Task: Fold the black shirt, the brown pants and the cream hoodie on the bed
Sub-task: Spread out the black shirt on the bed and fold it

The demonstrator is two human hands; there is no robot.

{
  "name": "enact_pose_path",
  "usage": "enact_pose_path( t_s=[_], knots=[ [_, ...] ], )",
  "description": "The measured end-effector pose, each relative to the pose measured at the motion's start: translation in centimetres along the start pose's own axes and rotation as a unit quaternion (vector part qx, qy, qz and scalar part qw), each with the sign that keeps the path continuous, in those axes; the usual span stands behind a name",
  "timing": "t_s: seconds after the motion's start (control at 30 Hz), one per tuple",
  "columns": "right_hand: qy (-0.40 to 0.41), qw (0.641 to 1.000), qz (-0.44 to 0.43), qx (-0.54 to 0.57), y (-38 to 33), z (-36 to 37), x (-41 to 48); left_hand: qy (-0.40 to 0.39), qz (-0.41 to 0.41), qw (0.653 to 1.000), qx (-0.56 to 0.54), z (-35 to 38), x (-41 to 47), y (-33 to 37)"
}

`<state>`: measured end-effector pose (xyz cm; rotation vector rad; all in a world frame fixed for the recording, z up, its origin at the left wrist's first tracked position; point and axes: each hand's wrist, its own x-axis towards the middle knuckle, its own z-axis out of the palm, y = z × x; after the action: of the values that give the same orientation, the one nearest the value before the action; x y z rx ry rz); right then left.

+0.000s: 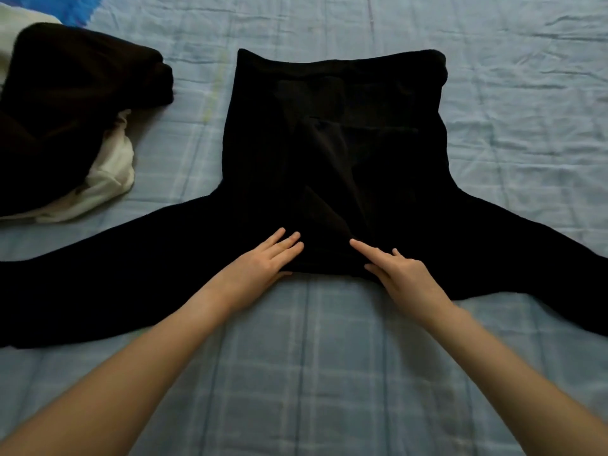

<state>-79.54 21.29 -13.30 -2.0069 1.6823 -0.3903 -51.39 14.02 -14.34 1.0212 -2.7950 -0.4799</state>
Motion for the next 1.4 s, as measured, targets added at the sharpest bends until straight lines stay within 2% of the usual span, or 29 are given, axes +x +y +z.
enact_pose_path(
  t_s=[0.2,0.33,0.43,0.57,0.63,0.67,0.77,0.83,0.87,0.97,1.03,1.1,1.27,1.33,1.4],
  knots=[
    [-0.034,0.999,0.004,-0.010,-2.6,1.3,-8.9,-0.018,0.024,0.999,0.031,0.8,-7.1,6.5],
    [-0.027,1.000,-0.001,-0.013,-4.7,3.2,-15.4,-0.021,0.048,0.997,0.065,1.7,-12.3,10.1],
    [-0.025,0.999,-0.001,-0.033,-6.4,4.3,-19.7,-0.058,0.042,0.996,0.052,2.6,-15.8,12.4],
    [-0.045,0.997,0.012,-0.058,-8.1,5.5,-22.3,-0.106,0.042,0.988,0.102,3.2,-18.2,14.1],
    [-0.084,0.994,0.047,-0.049,-8.9,5.1,-22.1,-0.150,0.005,0.986,0.067,3.0,-18.1,14.3],
    [-0.084,0.993,0.069,-0.034,-9.3,4.7,-21.6,-0.141,-0.010,0.989,0.046,2.6,-17.8,14.4],
    [0.027,0.995,0.091,-0.035,-10.4,4.0,-17.8,-0.020,-0.037,0.998,0.050,1.6,-14.7,14.1],
    [0.087,0.991,0.081,-0.067,-11.0,4.7,-13.7,0.038,-0.093,0.993,0.065,1.1,-11.2,13.6],
    [0.095,0.988,0.087,-0.084,-11.0,5.4,-11.5,0.040,-0.120,0.989,0.077,1.1,-9.5,13.1],
    [0.055,0.979,0.135,-0.144,-9.4,8.4,-7.2,-0.043,-0.179,0.977,0.104,3.6,-6.6,10.8],
    [0.033,0.970,0.153,-0.185,-7.6,10.9,-6.7,-0.073,-0.181,0.975,0.106,6.0,-6.7,9.3],
    [0.038,0.967,0.154,-0.197,-6.7,12.4,-6.6,-0.064,-0.174,0.978,0.092,7.6,-7.2,8.6],
    [0.039,0.969,0.157,-0.184,-7.7,11.1,-6.4,-0.059,-0.167,0.983,0.045,6.8,-6.8,8.8],
    [0.074,0.974,0.154,-0.149,-9.5,10.1,-6.1,-0.031,-0.141,0.990,-0.001,5.2,-7.2,8.3],
    [0.111,0.980,0.114,-0.116,-12.6,9.7,-5.2,0.043,-0.124,0.990,-0.056,2.9,-8.4,6.8]
  ],
)
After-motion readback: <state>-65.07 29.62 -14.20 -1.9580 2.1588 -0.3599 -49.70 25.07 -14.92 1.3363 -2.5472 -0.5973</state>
